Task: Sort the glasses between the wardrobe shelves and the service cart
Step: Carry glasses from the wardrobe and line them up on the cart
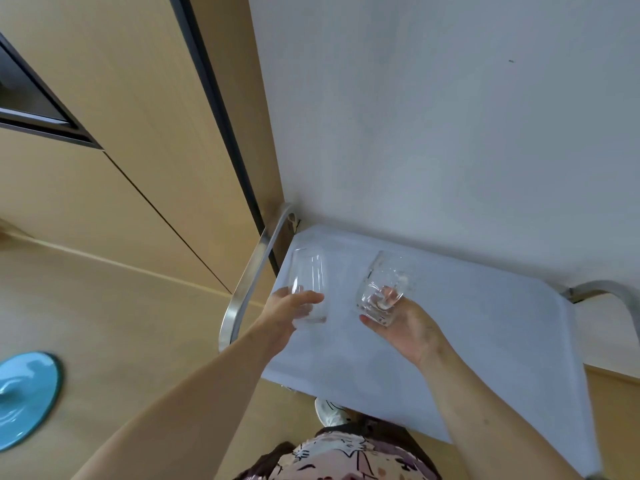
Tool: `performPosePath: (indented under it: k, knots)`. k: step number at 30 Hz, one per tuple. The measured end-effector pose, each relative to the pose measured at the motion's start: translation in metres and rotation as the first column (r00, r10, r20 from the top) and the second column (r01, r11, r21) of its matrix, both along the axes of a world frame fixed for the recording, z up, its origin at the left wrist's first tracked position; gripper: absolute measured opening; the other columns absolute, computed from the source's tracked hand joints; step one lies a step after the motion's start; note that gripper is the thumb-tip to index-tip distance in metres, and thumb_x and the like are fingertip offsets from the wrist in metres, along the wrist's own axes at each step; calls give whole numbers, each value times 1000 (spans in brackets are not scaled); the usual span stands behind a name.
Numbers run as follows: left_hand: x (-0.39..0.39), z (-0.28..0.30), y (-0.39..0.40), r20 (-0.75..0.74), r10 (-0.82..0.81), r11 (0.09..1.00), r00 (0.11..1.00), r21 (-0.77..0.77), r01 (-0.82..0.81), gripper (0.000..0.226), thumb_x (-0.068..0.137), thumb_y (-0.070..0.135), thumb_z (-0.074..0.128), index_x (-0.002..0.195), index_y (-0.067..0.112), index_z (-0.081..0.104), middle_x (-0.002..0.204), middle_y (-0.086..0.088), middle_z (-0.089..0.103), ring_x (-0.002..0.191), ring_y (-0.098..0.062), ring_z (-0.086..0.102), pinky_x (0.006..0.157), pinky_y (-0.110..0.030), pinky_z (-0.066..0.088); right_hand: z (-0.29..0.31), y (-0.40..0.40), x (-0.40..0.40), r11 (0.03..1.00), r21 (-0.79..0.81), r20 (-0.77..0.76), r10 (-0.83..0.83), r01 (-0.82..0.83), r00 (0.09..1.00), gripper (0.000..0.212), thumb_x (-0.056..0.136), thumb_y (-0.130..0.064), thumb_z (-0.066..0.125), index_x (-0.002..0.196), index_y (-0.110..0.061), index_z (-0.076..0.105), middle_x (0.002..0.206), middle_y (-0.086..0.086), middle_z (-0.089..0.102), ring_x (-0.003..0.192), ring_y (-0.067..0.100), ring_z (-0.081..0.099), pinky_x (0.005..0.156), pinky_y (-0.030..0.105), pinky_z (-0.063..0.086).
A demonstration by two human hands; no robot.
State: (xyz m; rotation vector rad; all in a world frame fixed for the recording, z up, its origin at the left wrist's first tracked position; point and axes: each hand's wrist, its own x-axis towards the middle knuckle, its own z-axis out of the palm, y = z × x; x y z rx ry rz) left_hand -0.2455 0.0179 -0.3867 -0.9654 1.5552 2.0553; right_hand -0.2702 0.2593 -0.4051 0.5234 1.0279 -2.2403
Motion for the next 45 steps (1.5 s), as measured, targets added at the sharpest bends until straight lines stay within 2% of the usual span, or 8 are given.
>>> performPosePath:
  k: [2,4,9,16,24,37,42,45]
  knots:
    - [-4,0,-3,-15,-23,999,1000,-48,22,92,41,23,94,123,8,54,125,-21,60,111,-33,64,103,-49,51,-3,-5,-13,995,101,-1,10,-10,1000,33,54,0,73,81,-17,64,87,9,59,80,27,63,85,41,59]
    - [-6,0,-5,-10,-70,993,997,-94,69,87,47,17,94,123,13,52,126,-16,56,110,-29,61,102,-48,52,-8,-10,-24,966,256,-17,39,-34,999,32,59,0,72,85,-17,64,88,7,60,82,24,56,93,40,55]
    - [-11,-13,-15,16,-187,955,982,-231,186,76,57,7,95,119,23,55,123,0,57,115,-22,59,93,-37,50,-21,-32,-63,802,596,-133,160,-50,978,62,51,-2,90,105,-16,63,93,-4,72,87,13,68,71,22,50]
    - [-13,-28,-15,30,-189,902,982,-389,186,79,54,19,98,118,35,54,117,13,59,109,-8,57,74,-21,47,-55,-65,-121,651,749,-201,398,-121,895,96,47,-4,100,128,-17,50,119,-2,56,100,12,58,82,21,48]
    - [-18,-39,-13,15,-155,858,988,-494,142,78,48,27,99,110,40,54,112,9,60,105,-13,60,85,-32,55,-67,-89,-159,604,776,-231,544,-185,807,98,48,-10,100,129,-36,51,130,-10,60,123,15,58,107,41,49]
    - [-14,-34,-5,49,-158,828,986,-538,159,80,50,29,99,114,42,52,111,9,60,103,-13,62,89,-43,57,-60,-99,-179,541,805,-231,663,-242,712,102,55,5,92,141,-28,48,130,-4,61,121,19,58,97,35,54]
    - [-11,-30,-2,51,-181,808,982,-562,178,81,53,27,99,118,39,52,111,10,60,105,-13,60,90,-42,57,-58,-100,-177,502,843,-225,655,-193,721,101,51,5,94,139,-29,56,121,-6,67,112,18,63,78,25,58]
    - [-6,-29,2,50,-190,802,981,-569,184,81,55,25,98,119,40,51,111,10,59,104,-12,60,86,-38,58,-59,-99,-171,524,834,-232,620,-175,750,101,55,9,90,143,-24,54,126,0,66,113,20,64,91,34,58]
